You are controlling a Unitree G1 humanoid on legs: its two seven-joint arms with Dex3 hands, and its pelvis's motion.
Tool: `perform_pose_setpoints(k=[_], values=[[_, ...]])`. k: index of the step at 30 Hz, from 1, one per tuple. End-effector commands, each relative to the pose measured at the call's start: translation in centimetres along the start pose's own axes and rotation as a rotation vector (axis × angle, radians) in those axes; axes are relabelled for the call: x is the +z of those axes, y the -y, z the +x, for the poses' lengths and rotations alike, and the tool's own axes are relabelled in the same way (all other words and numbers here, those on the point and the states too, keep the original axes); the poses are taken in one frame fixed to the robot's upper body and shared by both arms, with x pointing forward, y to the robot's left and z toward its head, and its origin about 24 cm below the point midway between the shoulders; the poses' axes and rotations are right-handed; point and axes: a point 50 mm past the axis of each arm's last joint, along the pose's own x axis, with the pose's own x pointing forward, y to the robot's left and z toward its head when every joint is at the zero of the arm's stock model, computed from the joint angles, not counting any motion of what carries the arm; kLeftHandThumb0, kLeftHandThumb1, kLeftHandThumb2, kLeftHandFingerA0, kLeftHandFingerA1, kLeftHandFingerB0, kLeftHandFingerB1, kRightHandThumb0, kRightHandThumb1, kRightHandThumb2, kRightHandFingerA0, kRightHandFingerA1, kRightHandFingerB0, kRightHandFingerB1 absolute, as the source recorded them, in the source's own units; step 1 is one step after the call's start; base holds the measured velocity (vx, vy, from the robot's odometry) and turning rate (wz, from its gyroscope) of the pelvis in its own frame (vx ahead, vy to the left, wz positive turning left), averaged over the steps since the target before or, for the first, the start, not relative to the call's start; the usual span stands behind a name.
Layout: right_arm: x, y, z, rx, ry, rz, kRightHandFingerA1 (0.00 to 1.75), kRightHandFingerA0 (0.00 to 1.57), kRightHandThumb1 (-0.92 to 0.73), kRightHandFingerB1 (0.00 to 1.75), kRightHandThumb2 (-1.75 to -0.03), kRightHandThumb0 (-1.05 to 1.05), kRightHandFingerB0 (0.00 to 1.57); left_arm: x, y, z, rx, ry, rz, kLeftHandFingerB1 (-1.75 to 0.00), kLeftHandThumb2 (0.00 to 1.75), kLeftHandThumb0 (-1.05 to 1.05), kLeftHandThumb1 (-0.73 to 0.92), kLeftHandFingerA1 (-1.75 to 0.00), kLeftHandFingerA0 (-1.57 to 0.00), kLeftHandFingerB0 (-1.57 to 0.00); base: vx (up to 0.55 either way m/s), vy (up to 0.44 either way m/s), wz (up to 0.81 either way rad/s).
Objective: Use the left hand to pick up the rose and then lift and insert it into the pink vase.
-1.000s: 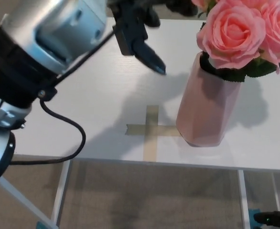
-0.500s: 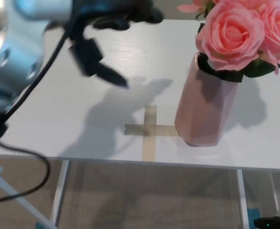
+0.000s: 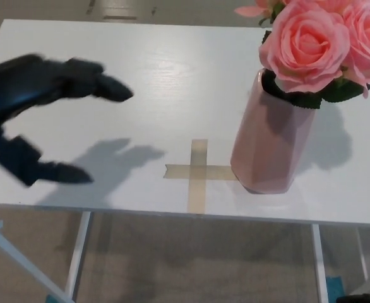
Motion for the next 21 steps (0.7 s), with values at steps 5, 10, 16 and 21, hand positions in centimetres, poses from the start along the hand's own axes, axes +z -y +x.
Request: perform_pose_setpoints(k=[5,10,16,21], values=[[-2.1,0.1,-0.4,-0.014,-0.052,-0.024,0.41,0.60,-0.66,0.39,-0.59,-0.34,0.53,-2.1,5.8,-10.2,0.018,0.125,-0.196,-0.41,0.69,-0.62,0.37,-0.40,-0.19,-0.35,0.00,0.000,0.00],[-2.1,0.2,-0.4,-0.019,-0.049,-0.011,0.41,0.60,-0.66,0.39,-0.59,-0.34,0.54,-3.4,8.0,-12.2,-0.049,0.087,-0.308,-0.36,0.55,-0.57,0.40,-0.36,-0.29,-0.40,0.00,0.000,0.00],[-2.3,0.1,-0.5,-0.021,-0.049,0.003,0.41,0.60,-0.66,0.39,-0.59,-0.33,0.55,-7.9,12.4,-12.4,-0.083,-0.074,-0.522,-0.36,0.54,-0.50,0.44,-0.39,-0.44,-0.43,0.00,0.000,0.00],[-2.4,-0.2,-0.5,-0.027,-0.041,0.011,0.41,0.60,-0.66,0.39,-0.59,-0.33,0.55,-17.1,19.5,-9.0,0.006,-0.521,-0.661,-0.45,0.77,-0.57,0.46,-0.49,-0.40,-0.36,0.00,0.000,0.00]])
